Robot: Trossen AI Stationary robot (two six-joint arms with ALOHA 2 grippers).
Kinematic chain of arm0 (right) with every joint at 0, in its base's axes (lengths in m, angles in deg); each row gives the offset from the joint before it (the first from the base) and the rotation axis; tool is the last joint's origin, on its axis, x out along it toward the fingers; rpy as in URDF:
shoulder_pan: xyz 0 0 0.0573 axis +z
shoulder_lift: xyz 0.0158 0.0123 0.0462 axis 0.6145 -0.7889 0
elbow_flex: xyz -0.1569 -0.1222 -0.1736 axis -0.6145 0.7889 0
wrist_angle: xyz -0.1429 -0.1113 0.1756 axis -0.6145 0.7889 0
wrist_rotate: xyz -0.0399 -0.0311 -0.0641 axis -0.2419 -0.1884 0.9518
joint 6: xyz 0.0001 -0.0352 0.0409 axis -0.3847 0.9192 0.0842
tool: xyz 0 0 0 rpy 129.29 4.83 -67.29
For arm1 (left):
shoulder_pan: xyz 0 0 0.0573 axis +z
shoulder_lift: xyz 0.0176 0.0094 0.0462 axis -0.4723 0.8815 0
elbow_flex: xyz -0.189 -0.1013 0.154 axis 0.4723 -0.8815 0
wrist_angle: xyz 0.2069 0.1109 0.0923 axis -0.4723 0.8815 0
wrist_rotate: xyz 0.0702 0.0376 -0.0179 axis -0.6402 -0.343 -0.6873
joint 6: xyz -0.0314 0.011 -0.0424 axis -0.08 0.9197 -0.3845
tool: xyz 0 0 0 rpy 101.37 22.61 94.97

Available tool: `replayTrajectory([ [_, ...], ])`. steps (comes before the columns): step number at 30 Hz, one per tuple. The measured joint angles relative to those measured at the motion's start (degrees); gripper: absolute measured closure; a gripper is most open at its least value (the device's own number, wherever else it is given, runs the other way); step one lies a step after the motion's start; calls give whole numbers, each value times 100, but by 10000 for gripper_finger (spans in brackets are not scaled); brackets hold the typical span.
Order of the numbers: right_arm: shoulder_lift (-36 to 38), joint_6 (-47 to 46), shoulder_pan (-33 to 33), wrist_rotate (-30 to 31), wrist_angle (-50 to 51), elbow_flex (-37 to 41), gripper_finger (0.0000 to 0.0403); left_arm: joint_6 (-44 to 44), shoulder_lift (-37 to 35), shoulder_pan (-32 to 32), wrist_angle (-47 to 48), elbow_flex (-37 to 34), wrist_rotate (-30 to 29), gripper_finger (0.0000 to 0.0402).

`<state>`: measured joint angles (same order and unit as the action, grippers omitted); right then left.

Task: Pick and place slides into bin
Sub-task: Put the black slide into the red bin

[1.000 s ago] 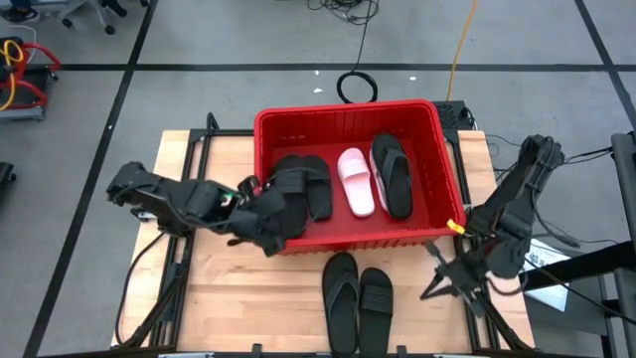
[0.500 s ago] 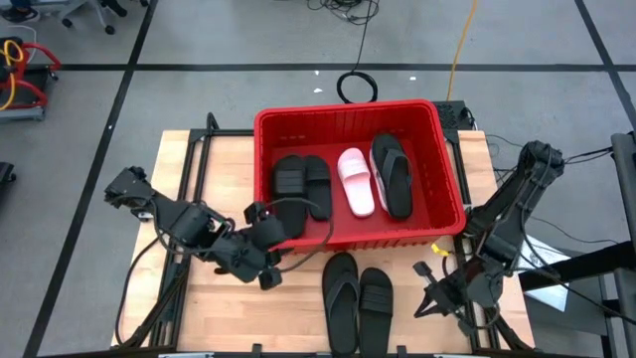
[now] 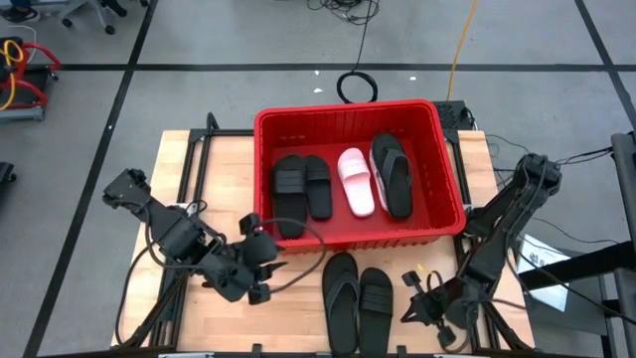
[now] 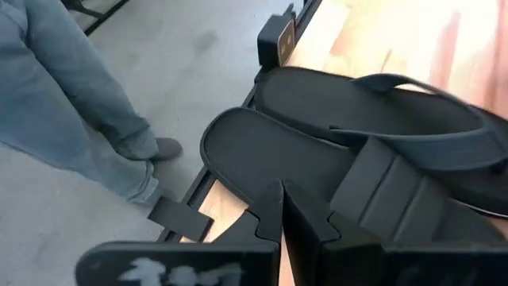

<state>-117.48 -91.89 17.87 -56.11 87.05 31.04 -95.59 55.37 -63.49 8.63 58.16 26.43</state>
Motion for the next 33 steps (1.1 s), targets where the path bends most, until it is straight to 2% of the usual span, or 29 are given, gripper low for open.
replayTrajectory([
  [6, -455, 89, 0, -13, -84, 0, 403, 14, 2, -92, 1, 0, 6, 268],
  [10, -555, 407, -73, -573, -199, -2, 403, 39, 1, -109, 3, 0, 9, 268],
  [14, -565, 588, -170, -605, -169, -2, 396, 39, 1, -109, 3, 0, 10, 268],
  [18, -565, 601, -198, -579, -154, -2, 370, 121, 1, -108, 3, 0, 10, 268],
  [24, -565, 571, -257, -313, 128, -4, 307, 129, 1, -72, 3, -2, 7, 268],
  [28, -565, 26, -412, -259, 926, 8, 273, 102, -1, -55, 3, -2, 6, 268],
  [33, -565, -299, -633, -8, 979, 163, 251, -7, -1, 6, 1, -2, 5, 268],
])
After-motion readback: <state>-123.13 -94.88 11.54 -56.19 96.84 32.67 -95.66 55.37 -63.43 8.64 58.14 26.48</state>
